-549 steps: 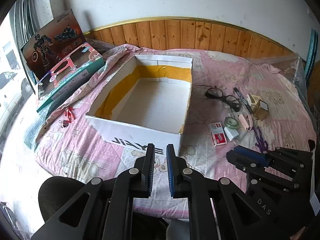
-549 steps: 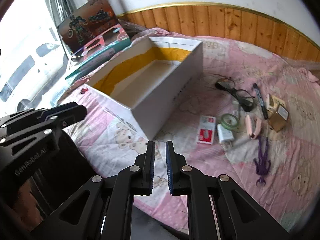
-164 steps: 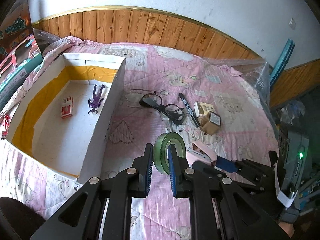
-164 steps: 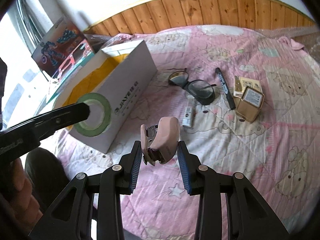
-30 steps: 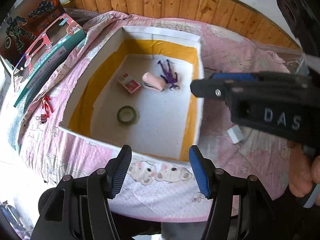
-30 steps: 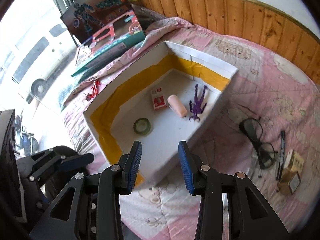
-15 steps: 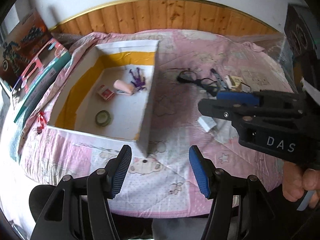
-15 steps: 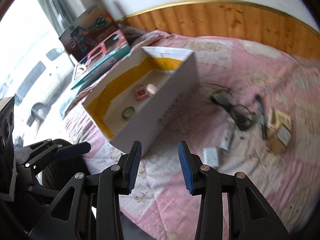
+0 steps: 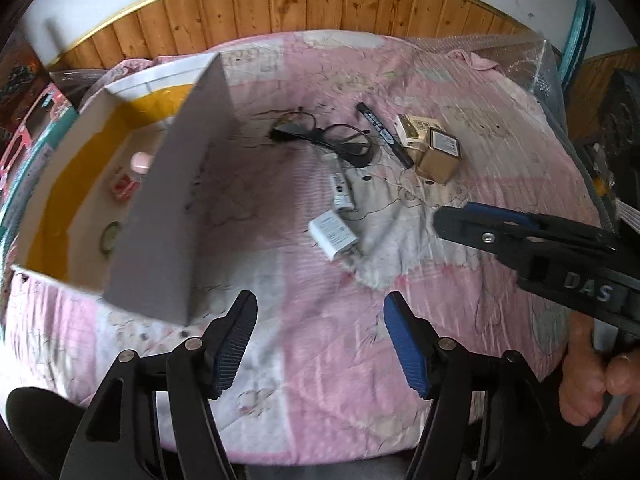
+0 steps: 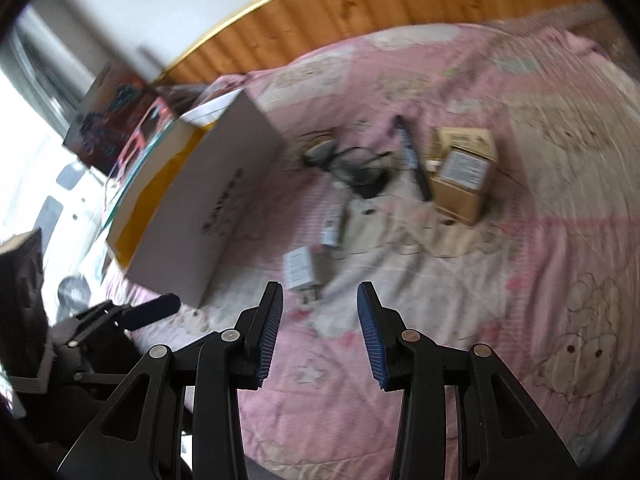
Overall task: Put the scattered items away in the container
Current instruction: 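Grasp the white charger with the left gripper while the right gripper grasps the gold tin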
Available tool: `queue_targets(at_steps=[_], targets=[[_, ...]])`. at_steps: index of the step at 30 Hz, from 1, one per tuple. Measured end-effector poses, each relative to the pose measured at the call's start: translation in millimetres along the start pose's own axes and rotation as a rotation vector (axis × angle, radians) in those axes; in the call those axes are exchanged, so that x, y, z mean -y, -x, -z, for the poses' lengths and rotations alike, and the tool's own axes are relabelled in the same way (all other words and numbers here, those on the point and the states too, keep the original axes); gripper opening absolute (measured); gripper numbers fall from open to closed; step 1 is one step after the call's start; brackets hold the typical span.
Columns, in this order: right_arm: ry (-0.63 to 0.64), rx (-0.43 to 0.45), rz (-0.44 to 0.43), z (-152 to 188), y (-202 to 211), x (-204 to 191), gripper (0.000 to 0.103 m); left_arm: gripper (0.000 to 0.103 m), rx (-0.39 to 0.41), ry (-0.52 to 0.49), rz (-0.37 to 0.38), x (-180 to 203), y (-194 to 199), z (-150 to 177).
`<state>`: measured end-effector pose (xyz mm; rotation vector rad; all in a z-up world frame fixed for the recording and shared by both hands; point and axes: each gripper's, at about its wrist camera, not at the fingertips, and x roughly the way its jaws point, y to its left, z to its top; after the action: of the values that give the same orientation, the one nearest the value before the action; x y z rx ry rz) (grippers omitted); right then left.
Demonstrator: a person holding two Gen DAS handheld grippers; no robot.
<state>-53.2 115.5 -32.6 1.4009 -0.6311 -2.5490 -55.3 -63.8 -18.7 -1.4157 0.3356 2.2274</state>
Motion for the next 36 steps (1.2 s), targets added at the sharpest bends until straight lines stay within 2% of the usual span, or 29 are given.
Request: queue_targets(at_steps=[2,7,11,17,19,22,25,28,30,36], targets=[[-0.042,0.013,0.020,-3.9,0.3,18.2,0.047,0.068,-0.017,0.005,0.007,5.7,-16.7,-7.6],[-0.123,0.054,0.065,-21.3,2.5,55.0,0.048,0.068,-0.047,0.040,-0.019,11.9,-57.2,-25.1],[-0.186,0.097,0.088,-38.7,-5.2,75.2,0.056,0.068,-0.054,0.071,-0.046,8.8,-82.4,-33.7],[-0.205,0.072,0.112,-60.1,-40.0,86.3,0.058,0.068,-0.077,0.110,-0.054,1.2,-111.9,-33.8],[-0.226,0.079,0.127,-67.0,-50.5,88.7,0.063,0.069,-0.083,0.125,-0.053,-3.1,-120.1,-31.5],[-0.222,0.084,0.193,-74.9,-65.5,87.4,0.066,0.069,-0.051,0.125,-0.054,-6.1,-124.8,-29.1],[-0.215,0.045,0.264,-76.2,-82.6,92.1,0.065,0.069,-0.021,0.112,-0.044,-7.3,-125.5,-28.1],[-0.251,0.026,0.258,-73.0,-86.0,105.3,0.062,0.051,0.018,0.099,-0.049,-10.5,-122.4,-25.6],[-0.264,0.023,0.259,-73.1,-83.1,110.3,0.058,0.035,0.030,0.109,-0.037,-17.2,-119.2,-24.9],[-0.280,0.016,0.235,-73.2,-76.3,106.3,0.056,0.032,0.030,0.176,0.016,-43.5,-110.2,-19.5]])
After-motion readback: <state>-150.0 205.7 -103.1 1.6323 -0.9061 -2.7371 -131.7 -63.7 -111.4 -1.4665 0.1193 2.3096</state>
